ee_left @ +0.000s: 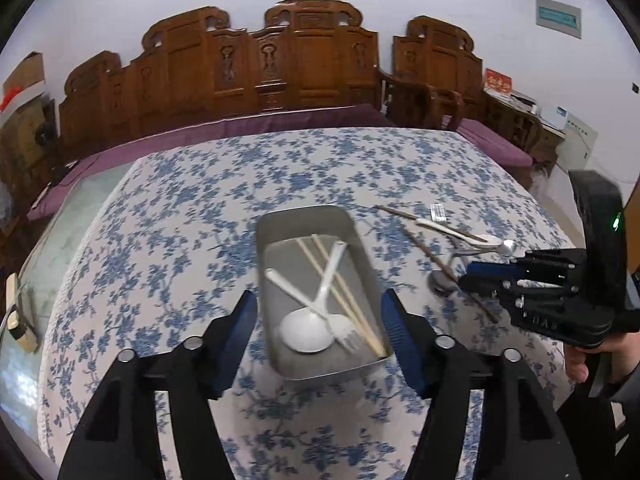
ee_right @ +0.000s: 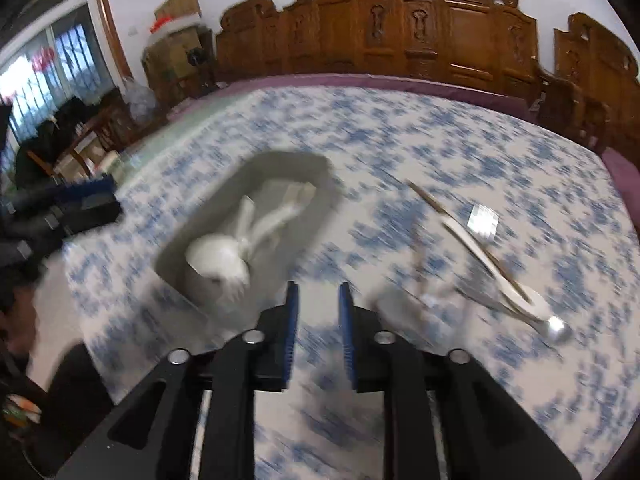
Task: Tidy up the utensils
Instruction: 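Grasp a wooden chopstick from the pile with the right tool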
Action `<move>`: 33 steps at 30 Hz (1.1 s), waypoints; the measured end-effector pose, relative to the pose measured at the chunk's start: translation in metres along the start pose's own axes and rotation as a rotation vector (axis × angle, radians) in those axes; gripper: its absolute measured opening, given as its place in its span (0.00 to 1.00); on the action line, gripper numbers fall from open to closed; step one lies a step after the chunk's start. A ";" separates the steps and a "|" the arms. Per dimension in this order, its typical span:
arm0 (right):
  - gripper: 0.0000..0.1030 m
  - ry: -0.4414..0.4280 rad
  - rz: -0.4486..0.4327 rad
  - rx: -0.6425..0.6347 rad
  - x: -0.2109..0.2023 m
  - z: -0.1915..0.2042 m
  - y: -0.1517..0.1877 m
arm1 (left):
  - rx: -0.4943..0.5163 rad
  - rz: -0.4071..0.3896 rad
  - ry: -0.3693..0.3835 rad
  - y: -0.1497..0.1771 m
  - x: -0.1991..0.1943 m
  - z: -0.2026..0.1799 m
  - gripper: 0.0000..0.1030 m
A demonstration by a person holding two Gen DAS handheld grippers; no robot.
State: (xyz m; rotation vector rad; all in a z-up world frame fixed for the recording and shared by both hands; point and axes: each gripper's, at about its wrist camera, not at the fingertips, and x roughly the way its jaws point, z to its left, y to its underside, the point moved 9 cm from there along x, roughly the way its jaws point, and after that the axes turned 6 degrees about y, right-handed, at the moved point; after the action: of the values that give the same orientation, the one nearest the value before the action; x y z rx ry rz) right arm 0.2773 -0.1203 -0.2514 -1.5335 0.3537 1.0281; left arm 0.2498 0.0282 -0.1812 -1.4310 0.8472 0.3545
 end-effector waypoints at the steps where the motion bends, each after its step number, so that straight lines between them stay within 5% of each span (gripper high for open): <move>1: 0.26 0.025 0.016 0.001 0.000 -0.012 0.010 | 0.005 0.002 0.007 0.000 0.002 -0.006 0.65; 10: 0.26 0.077 0.083 0.005 0.013 -0.054 0.053 | 0.029 0.029 0.044 0.007 0.021 -0.044 0.68; 33: 0.06 0.100 0.218 -0.018 0.073 -0.062 0.035 | 0.054 0.075 0.063 0.017 0.045 -0.074 0.68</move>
State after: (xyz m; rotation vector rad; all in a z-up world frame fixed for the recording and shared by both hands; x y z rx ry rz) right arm 0.3178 -0.1628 -0.3346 -1.5909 0.5934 1.1275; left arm 0.2469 -0.0515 -0.2189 -1.3684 0.9566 0.3424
